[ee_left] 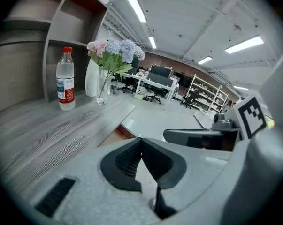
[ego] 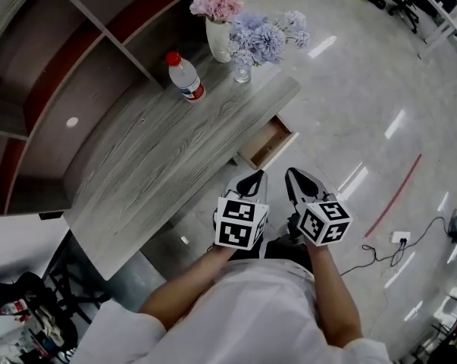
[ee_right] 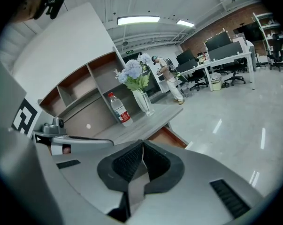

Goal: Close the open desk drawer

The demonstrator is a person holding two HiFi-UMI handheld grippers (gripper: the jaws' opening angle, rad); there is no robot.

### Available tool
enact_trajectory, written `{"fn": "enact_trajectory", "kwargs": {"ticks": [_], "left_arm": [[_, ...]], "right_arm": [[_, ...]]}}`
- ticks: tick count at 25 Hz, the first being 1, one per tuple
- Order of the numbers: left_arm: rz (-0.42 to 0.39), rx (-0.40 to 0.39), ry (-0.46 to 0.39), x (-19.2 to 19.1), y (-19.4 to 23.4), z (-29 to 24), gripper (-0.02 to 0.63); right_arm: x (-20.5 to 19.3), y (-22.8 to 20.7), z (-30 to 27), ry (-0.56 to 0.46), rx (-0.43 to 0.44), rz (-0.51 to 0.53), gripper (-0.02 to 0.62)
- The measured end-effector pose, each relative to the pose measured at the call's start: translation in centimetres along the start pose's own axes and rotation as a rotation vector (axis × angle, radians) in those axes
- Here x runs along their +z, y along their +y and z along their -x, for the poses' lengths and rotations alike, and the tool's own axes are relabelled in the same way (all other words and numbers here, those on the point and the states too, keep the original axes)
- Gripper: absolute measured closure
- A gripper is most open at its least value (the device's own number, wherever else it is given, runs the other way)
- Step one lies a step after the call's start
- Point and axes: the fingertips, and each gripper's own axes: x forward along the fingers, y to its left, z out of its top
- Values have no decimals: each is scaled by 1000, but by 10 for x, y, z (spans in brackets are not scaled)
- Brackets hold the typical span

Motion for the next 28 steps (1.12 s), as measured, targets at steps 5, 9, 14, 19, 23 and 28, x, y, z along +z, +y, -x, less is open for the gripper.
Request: {"fn": "enact_trajectory", "kwargs": {"ticks": [5,9,14,19,23,28], "left_arm": [[13,4,26,-4,4,-16,601],[20,35,25,6,4,-32,601],[47,91,32,10,6,-58,601],[81,144,55,4,10,-82,601],[103,212,79,-3,20,-86,601],[132,282,95,-13,30,-89,601]], "right_arm": [[0,-31,-11,6,-36,-61,592],[-2,-43,-27,32,-2,-76,592],[-13,-58,-50,91,74,-91,592],[-33,-76,-71,146,136,-156,592],[-54,-85,-86,181,174,-233,592],[-77,-104,-101,220,181,-302,592]]}}
